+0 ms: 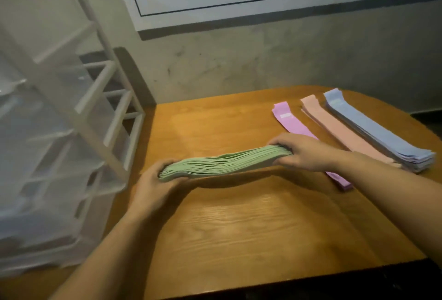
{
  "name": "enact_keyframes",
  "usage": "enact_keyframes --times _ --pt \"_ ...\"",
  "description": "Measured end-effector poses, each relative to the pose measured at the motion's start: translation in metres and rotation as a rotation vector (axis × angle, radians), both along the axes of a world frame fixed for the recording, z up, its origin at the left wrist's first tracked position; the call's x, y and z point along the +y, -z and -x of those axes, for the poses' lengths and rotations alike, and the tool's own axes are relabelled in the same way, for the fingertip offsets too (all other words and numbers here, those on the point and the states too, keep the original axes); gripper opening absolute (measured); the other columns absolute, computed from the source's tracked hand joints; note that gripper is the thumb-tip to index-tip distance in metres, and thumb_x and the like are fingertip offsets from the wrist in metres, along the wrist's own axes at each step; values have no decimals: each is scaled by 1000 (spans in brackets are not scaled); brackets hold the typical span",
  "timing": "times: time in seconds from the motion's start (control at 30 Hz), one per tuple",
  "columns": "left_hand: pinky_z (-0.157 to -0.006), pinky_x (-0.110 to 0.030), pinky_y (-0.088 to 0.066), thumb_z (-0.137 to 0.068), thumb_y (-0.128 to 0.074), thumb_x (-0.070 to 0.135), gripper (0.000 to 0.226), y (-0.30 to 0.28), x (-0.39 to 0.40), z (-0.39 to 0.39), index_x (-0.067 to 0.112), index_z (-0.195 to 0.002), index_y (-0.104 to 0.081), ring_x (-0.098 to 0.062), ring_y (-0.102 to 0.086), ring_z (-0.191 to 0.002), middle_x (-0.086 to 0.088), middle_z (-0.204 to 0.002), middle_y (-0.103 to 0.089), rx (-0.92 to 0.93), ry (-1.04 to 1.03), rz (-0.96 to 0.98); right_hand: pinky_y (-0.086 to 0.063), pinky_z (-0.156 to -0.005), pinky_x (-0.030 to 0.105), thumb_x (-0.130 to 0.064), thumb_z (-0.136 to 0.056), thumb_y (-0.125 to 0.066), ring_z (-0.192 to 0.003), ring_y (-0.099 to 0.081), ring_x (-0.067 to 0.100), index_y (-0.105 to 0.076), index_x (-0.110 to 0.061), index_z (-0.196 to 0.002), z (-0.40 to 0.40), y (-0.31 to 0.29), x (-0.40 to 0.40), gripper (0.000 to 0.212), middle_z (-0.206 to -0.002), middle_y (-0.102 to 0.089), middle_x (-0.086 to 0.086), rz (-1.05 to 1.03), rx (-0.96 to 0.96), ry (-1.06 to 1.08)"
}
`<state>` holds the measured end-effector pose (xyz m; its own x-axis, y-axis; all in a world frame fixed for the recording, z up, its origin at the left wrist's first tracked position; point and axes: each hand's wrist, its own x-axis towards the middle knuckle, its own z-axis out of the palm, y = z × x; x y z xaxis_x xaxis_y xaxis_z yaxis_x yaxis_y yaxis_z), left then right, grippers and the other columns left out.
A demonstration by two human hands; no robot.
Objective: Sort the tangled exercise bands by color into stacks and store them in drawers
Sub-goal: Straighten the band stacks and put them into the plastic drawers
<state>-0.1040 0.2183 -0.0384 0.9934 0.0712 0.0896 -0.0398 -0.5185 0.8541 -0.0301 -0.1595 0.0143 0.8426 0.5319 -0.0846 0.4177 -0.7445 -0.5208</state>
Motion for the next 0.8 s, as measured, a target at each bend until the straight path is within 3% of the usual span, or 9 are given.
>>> enact_keyframes --times 0.1,0.17,0.37,0.53,0.63,0.73,0.8 --pt "-89 -17 -48 -74 -88 25 43 18 4 2 36 -109 -66 2 -64 -98 12 -107 -70 -47 28 -102 -49 -92 21 -32 -90 -73 -106 -59 7 -60 -35 -118 -7 21 7 31 -114 -62 -15 11 88 -8" --pt "-88 -9 -43 -77 -84 23 43 21 3 4 29 -114 -62 8 -59 -101 12 -111 -65 -85 65 -129 -50 -92 27 -30 -89 -75 -105 -60 12 -62 -27 -119 -10 30 9 33 -115 -63 -7 -11 128 -1" --pt "-91 -6 -37 -87 -71 39 40 27 6 1 34 -123 -54 5 -54 -108 19 -115 -56 -139 97 -158 -43 -100 41 -40 -91 -66 -113 -49 13 -54 -30 -133 -19 36 9 45 -124 -57 -7 228 -84 -33" --pt "-89 -13 -42 -90 -69 29 32 28 7 2 42 -112 -51 -1 -55 -104 17 -112 -54 -150 126 -147 -44 -98 39 -55 -88 -61 -112 -46 9 -48 -35 -134 -13 46 3 52 -124 -52 -11 202 -128 -34" --pt "-88 -18 -45 -83 -66 42 32 28 9 5 34 -112 -56 -8 -59 -104 14 -114 -59 -103 143 -89 -44 -90 32 -68 -87 -59 -104 -46 3 -53 -37 -123 -14 48 3 48 -113 -53 -16 164 -180 -34" --pt "-86 -22 -50 -76 -72 51 36 24 9 8 34 -106 -61 -5 -64 -104 17 -121 -64 -43 77 27 -43 -85 24 -63 -85 -64 -97 -47 3 -57 -33 -108 -14 48 3 39 -105 -52 -15 83 -137 -39" --pt "-73 -29 -53 -76 -84 47 41 19 4 10 28 -106 -62 -12 -69 -87 10 -110 -71 17 72 116 -42 -82 17 -56 -81 -72 -98 -52 3 -59 -30 -103 -13 48 1 37 -103 -54 -14 -21 -41 6"
